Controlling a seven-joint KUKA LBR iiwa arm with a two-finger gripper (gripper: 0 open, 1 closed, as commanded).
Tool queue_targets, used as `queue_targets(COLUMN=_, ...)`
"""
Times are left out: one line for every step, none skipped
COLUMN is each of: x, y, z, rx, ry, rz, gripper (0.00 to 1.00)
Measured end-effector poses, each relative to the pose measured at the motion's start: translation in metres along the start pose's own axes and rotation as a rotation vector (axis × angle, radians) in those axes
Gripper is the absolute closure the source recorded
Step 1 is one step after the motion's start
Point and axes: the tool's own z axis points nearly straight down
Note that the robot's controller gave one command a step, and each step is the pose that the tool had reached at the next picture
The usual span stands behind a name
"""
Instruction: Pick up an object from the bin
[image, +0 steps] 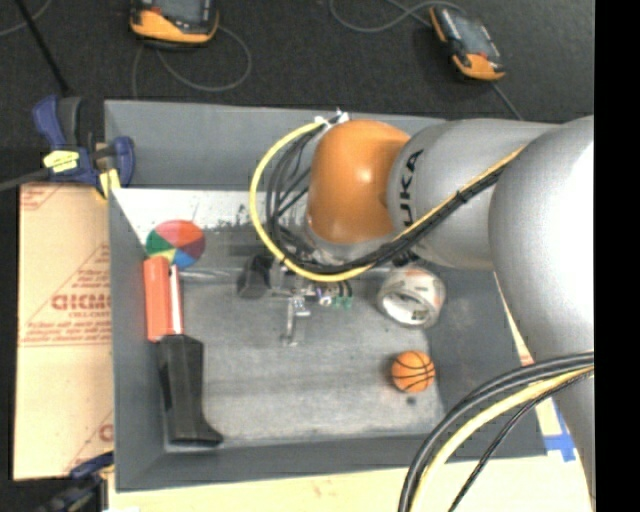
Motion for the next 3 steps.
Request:
queue_targets(x=-0.037, y=-0.051, z=0.008, rx=-0.002, ry=-0.01, rz=0.137, gripper=0.0)
queue_targets(x=-0.037, y=-0.035, z=0.049, rx=-0.001, ry=-0.004, rz=0.126, gripper=0.0)
queue_targets(x=-0.037, y=-0.05, z=0.047, rx=-0.007, ry=-0.014, rz=0.219, gripper=1.0)
